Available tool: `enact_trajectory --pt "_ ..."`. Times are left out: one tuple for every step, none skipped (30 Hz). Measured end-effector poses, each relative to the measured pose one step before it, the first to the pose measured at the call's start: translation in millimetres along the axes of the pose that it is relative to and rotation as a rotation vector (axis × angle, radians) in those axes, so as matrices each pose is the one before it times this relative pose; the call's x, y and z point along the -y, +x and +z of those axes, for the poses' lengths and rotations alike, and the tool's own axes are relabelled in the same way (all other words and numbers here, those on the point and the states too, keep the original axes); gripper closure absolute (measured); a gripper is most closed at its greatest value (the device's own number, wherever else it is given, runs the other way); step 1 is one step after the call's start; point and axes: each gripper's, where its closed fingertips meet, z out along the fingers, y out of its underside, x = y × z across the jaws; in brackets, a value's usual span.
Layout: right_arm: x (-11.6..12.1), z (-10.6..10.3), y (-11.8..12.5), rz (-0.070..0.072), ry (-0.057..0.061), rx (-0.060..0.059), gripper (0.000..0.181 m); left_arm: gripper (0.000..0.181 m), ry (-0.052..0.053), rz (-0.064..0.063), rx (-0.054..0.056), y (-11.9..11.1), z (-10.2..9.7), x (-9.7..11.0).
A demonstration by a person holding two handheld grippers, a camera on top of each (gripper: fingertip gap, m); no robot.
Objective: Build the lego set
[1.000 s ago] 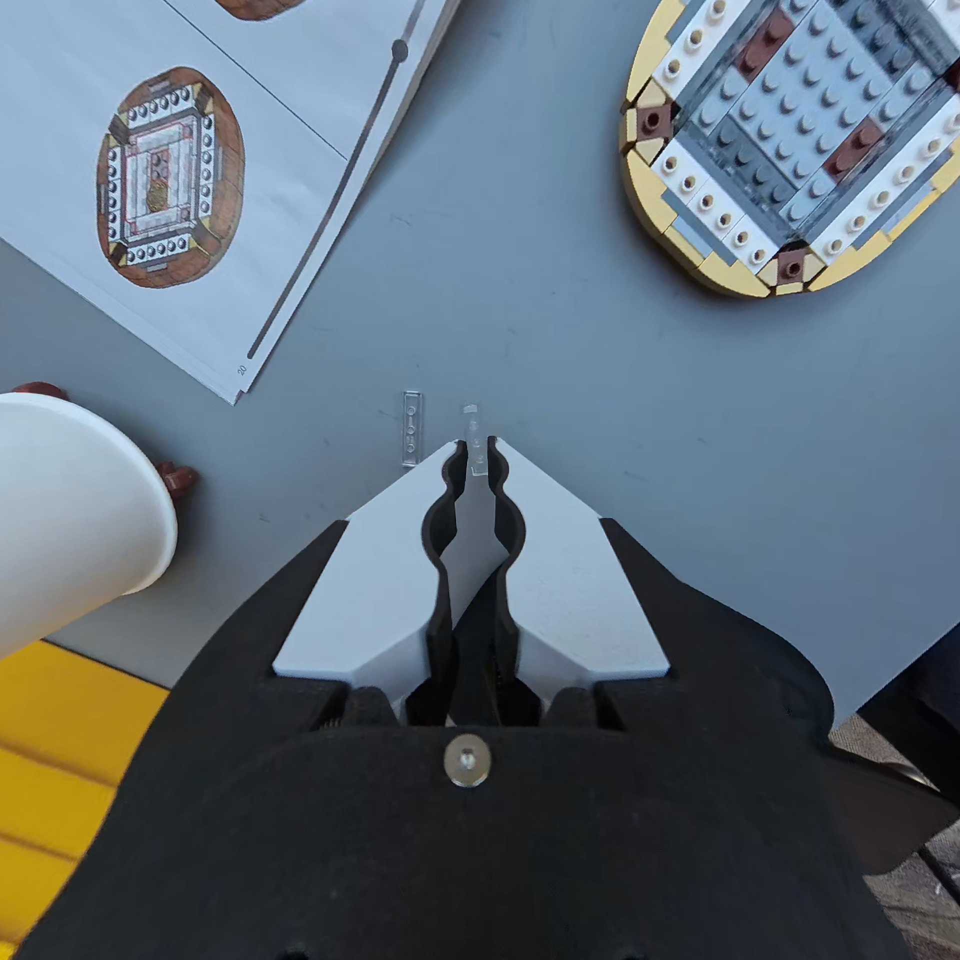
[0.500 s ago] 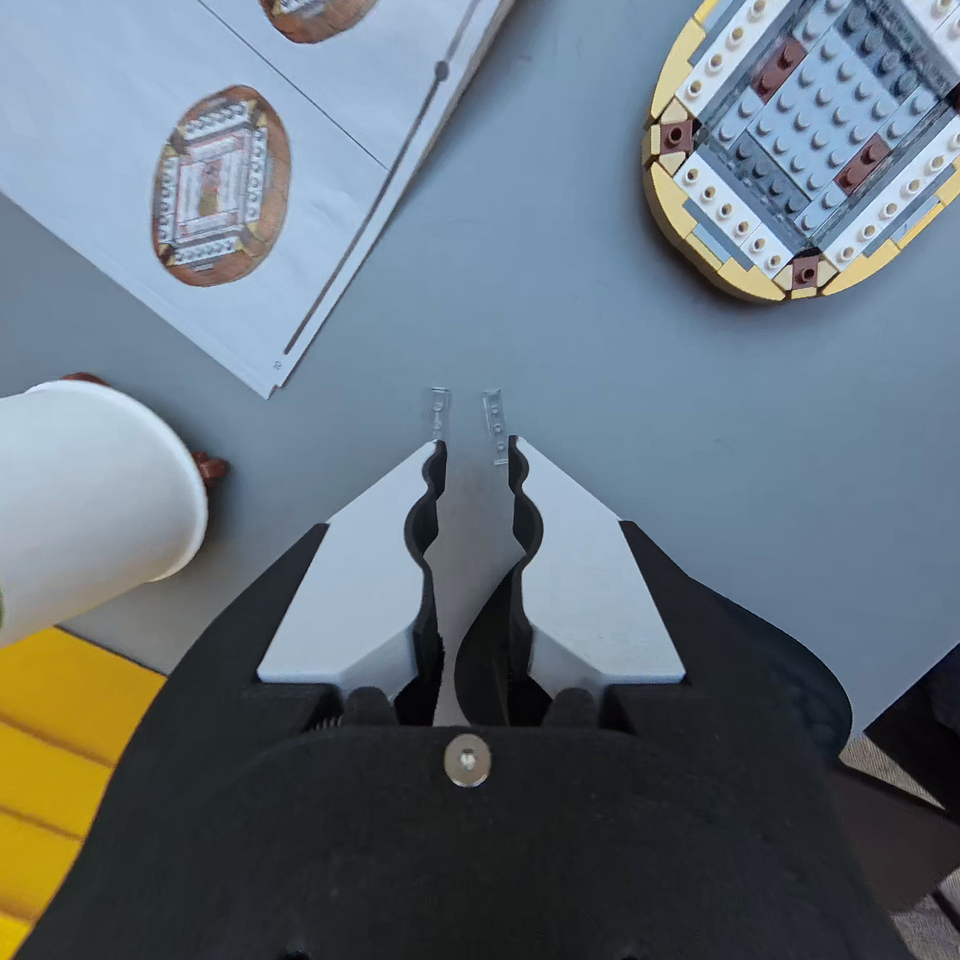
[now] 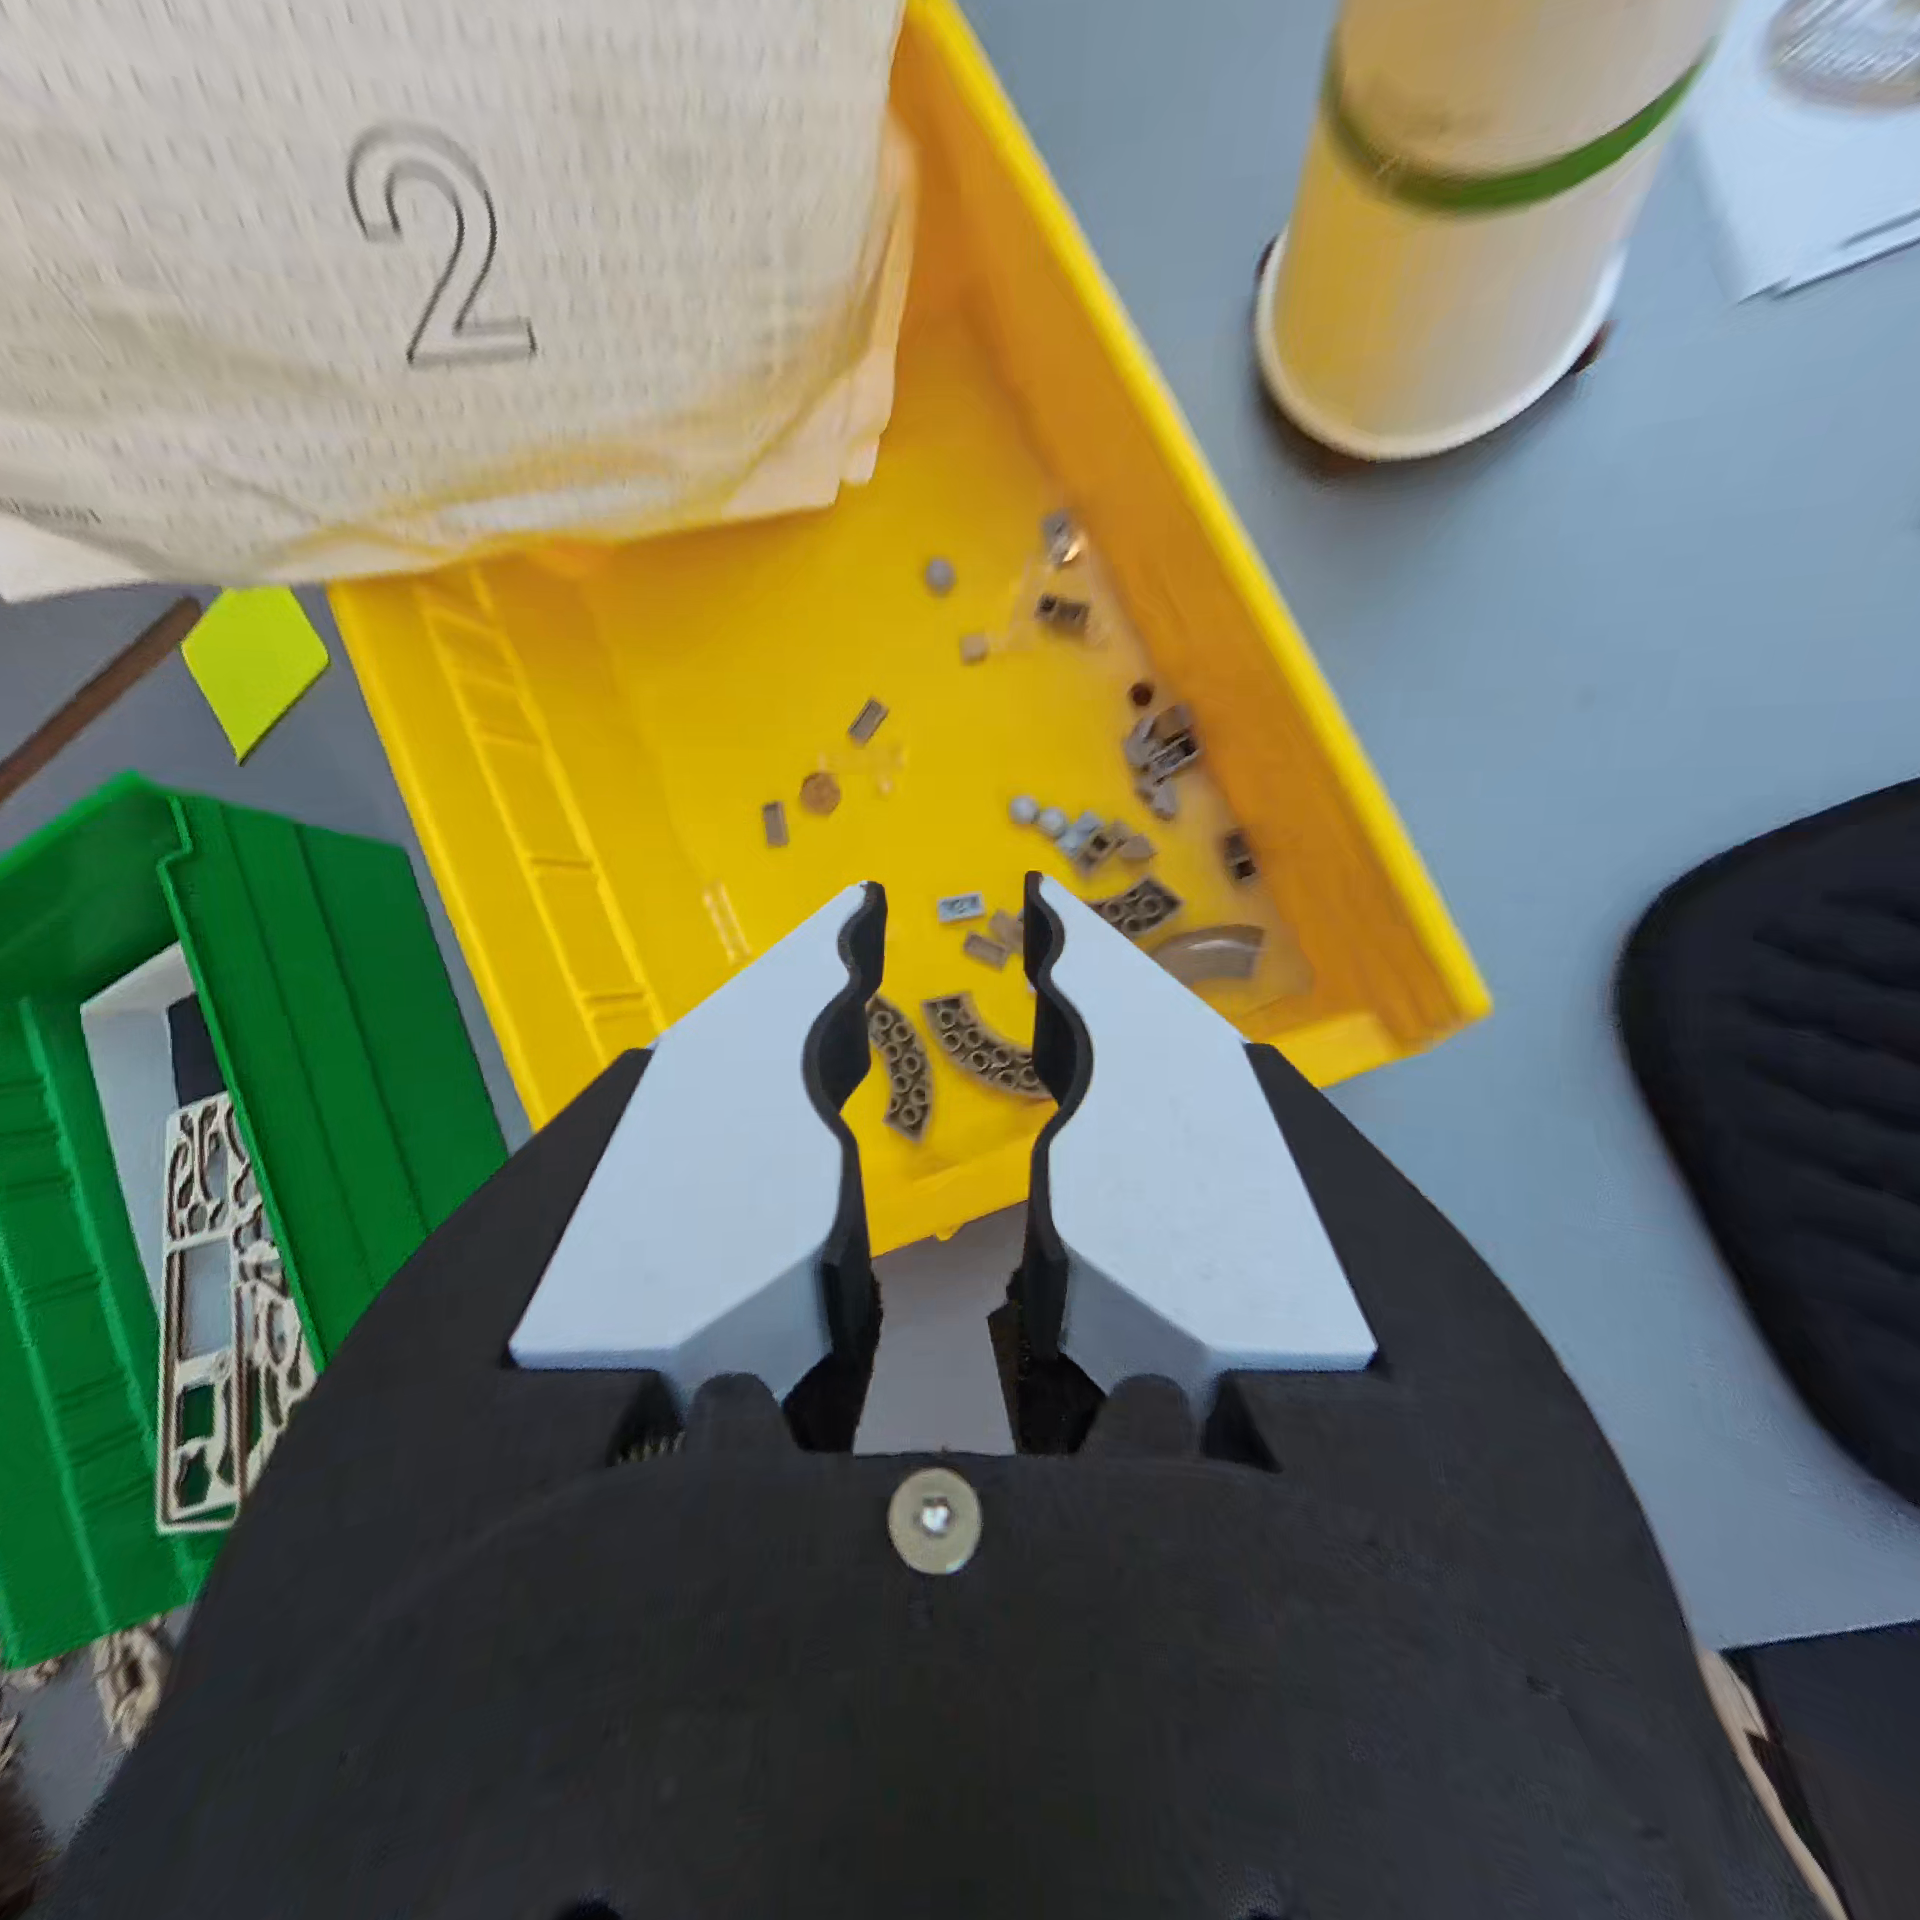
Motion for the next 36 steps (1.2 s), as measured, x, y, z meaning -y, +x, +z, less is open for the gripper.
enact_trajectory --pt "-0.79 0.39 -0.34 -0.0038 -0.0048 -0.0004 0.145 0.156 -0.0563 -0.0153 -0.006 -7.13 12.35 -9.94" --pt "-0.65 0.15 -0.18 -0.0031 -0.0041 -0.0013 0.145 0.156 -0.0539 -0.019 -0.043 -0.22 12.2 -8.55" --pt "-0.47 -0.1 0.14 -0.0027 -0.0027 -0.0029 0.145 0.157 -0.0621 -0.0116 -0.0348 -0.8 11.46 -8.55" --pt "-0.48 -0.07 0.14 -0.001 -0.0023 -0.0028 0.145 0.156 -0.0542 -0.012 0.0016 -5.67 10.47 -6.65" --pt "-0.43 -0.22 0.31 0.0004 -0.0021 -0.0029 0.145 0.157 -0.0318 -0.0011 0.0162 -6.41 9.64 -2.67" --pt "-0.3 0.0 0.34 0.0006 -0.0015 -0.0025 0.145 0.158 -0.0121 0.0107 0.0034 -3.05 8.91 0.51" --pt "-0.42 0.09 0.32 0.0006 -0.0018 -0.002 0.145 0.161 0.0024 -0.0055 -0.0079 -1.36 8.21 2.9" --pt "-0.29 0.25 0.14 -0.0002 -0.0023 -0.0013 0.145 0.159 0.004 -0.0158 -0.0199 -0.43 7.6 4.14" --pt "-0.32 0.25 -0.07 -0.0019 -0.0029 -0.001 0.145 0.154 0.0025 -0.0044 -0.0301 1.54 6.68 4.26" --pt "-0.55 0.34 -0.23 -0.0044 -0.0038 -0.0013 0.145 0.151 0.0119 0.0178 -0.0223 0.99 5.55 5.87" --pt "-0.72 0.3 -0.31 -0.0059 -0.0051 -0.0012 0.145 0.145 0.0206 0.0269 -0.0062 -0.71 4.64 6.79" --pt "-0.74 0.43 -0.33 -0.0062 -0.0056 -0.0018 0.145 0.144 0.0089 0.0169 -0.0025 -1.67 4.14 4.34" --pt "-0.71 0.31 -0.43 -0.007 -0.0055 -0.0019 0.145 0.143 -0.0055 0.0031 0.0064 -4.2 3.64 2.74" --pt "-1.0 0.46 -0.3 -0.007 -0.0065 -0.0022 0.145 0.139 -0.0042 -0.0013 -0.0003 -3.17 3.34 3.22" --pt "-0.88 0.31 -0.33 -0.0061 -0.0064 -0.0016 0.145 0.139 0.004 -0.0036 0.0003 -3.09 2.41 4.08" --pt "-0.57 0.24 -0.08 -0.0042 -0.0044 -0.0013 0.145 0.141 0.0071 -0.0041 -0.0014 -2.69 1.68 4.26" --pt "-0.33 0.17 -0.03 -0.0014 -0.0022 -0.001 0.145 0.141 0.0039 -0.0033 -0.0026 -2.42 1.53 3.74" --pt "-0.36 0.03 0.27 0.0006 -0.002 -0.0014 0.145 0.141 -0.0033 -0.0006 -0.014 -0.21 1.86 2.14" --pt "-0.19 0.02 0.53 0.002 -0.0008 -0.0016 0.145 0.141 -0.0166 0.0028 -0.0097 -0.53 2.29 -0.04" --pt "-0.09 -0.06 0.43 0.0035 0.0004 -0.0007 0.145 0.141 -0.0239 0.0071 0.0065 -2.9 2.57 -1.81" --pt "0.04 -0.06 0.43 0.0036 0.0003 -0.0007 0.145 0.142 -0.0241 0.0087 0.0009 -1.63 2.6 -2.32" --pt "-0.06 -0.05 0.4 0.0031 0.0005 -0.0003 0.145 0.143 -0.0246 0.0013 0.0004 -1.41 2.49 -2.67" --pt "0.09 0.01 0.29 0.0023 0.0006 -0.0003 0.145 0.143 -0.0277 -0.0026 0.0007 -1.87 2.18 -3.18" --pt "-0.01 -0.11 0.16 0.0015 0.0009 -0.0001 0.145 0.142 -0.0165 -0.0021 -0.0068 -0.62 1.56 -1.68" --pt "0.15 -0.15 0.12 0.0013 0.0009 -0.0002 0.145 0.142 -0.0028 -0.0026 -0.0174 1.54 1.06 0.15" --pt "0.09 -0.15 0.22 0.0015 0.001 -0.0001 0.145 0.141 -0.0016 -0.0033 -0.017 1.77 0.98 0.25" --pt "0.03 0.0 0.18 0.0016 0.0007 0.0 0.145 0.14 -0.0036 -0.0017 -0.0103 1.18 1.18 -0.13" --pt "-0.14 0.1 0.12 0.0015 -0.0005 0.0004 0.145 0.138 -0.0088 0.0016 -0.0094 1.48 1.87 -0.9" --pt "-0.22 0.13 -0.12 0.0005 -0.0014 0.0011 0.145 0.14 -0.0022 0.0025 -0.0057 1.18 1.01 0.13" --pt "-0.24 0.21 -0.08 -0.0001 -0.0021 0.0013 0.145 0.138 0.0029 -0.0015 0.0074 -1.05 0.0 0.94" --pt "-0.09 0.16 -0.21 -0.0005 -0.001 0.0014 0.145 0.137 -0.0039 -0.0011 0.0031 -0.49 -0.06 0.01" --pt "-0.16 0.08 -0.19 -0.0021 -0.0011 0.0006 0.145 0.137 -0.0032 0.0016 0.0025 -0.18 -0.12 -0.34" --pt "-0.28 0.14 -0.4 -0.0016 -0.0019 0.0012 0.145 0.137 -0.0005 0.0035 0.0006 0.29 -0.07 0.0" --pt "-0.04 0.19 -0.29 -0.0024 -0.0012 0.0009 0.145 0.138 -0.0005 0.0007 -0.0016 0.53 0.02 -0.15" --pt "0.16 0.01 -0.09 -0.0015 0.0002 -0.0004 0.145 0.138 -0.0011 -0.003 0.0009 -0.45 -0.04 -0.18" --pt "-0.16 -0.07 0.04 0.0009 -0.0001 0.0005 0.145 0.139 -0.0013 -0.005 -0.006 0.5 0.18 -0.09"
